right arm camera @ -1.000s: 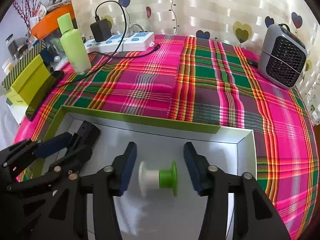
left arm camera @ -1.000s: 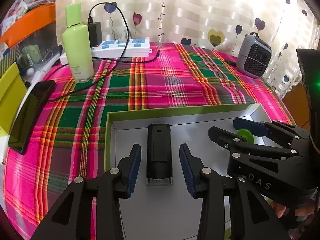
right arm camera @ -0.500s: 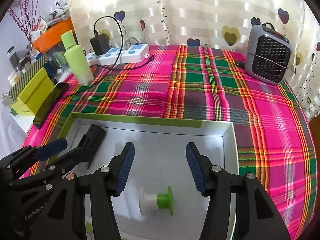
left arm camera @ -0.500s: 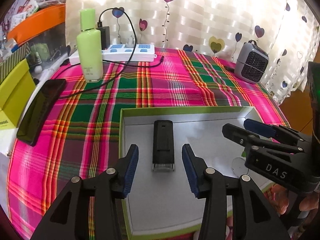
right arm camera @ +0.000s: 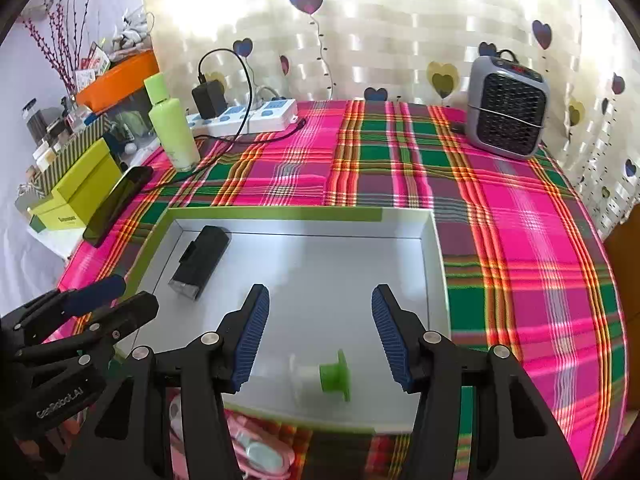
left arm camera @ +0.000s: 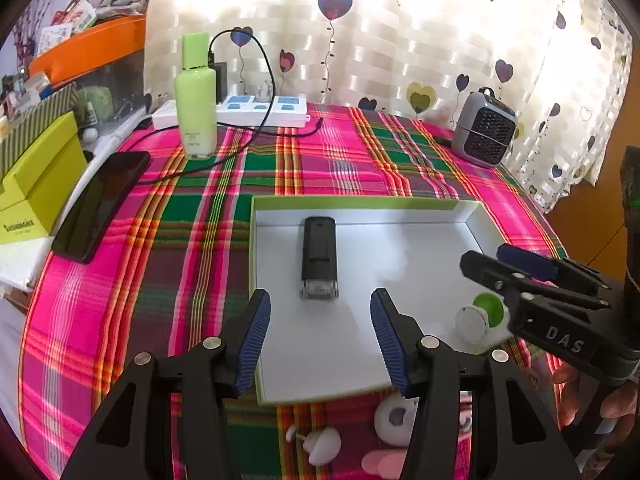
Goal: Organize objects
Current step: 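Withdraw both open tools from the box back toward the remaining objects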
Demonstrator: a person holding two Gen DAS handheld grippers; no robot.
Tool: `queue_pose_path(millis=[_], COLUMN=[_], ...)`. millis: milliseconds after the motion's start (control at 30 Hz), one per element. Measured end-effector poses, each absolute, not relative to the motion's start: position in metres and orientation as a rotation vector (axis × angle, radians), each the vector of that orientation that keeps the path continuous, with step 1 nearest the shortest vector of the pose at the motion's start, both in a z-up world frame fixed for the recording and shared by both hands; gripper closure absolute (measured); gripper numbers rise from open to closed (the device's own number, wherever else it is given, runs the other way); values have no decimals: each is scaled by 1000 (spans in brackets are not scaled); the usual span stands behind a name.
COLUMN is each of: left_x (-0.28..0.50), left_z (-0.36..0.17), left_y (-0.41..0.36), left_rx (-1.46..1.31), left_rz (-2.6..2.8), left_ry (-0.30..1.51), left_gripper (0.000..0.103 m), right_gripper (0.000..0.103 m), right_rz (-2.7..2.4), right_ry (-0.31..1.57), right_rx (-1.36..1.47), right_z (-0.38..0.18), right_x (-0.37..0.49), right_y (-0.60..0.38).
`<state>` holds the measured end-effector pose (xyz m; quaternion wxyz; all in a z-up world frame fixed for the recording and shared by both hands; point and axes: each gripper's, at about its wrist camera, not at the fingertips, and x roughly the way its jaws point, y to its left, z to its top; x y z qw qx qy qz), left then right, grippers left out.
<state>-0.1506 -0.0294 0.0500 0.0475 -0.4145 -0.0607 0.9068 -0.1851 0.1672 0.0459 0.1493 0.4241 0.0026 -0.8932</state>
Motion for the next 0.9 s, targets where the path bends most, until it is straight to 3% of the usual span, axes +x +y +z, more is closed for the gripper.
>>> queue_pose_path(millis=[900], left_x=[-87], left_z=[41], left_y=[-30], left_rx=[-1221], left_rz=[2708], left_ry=[-227], left_gripper=[51], right_gripper=[48], right_rz=[-2589], right_ry=[-18], right_rx=[1116], right_z=[49], right_x=[-101], right_y=[199])
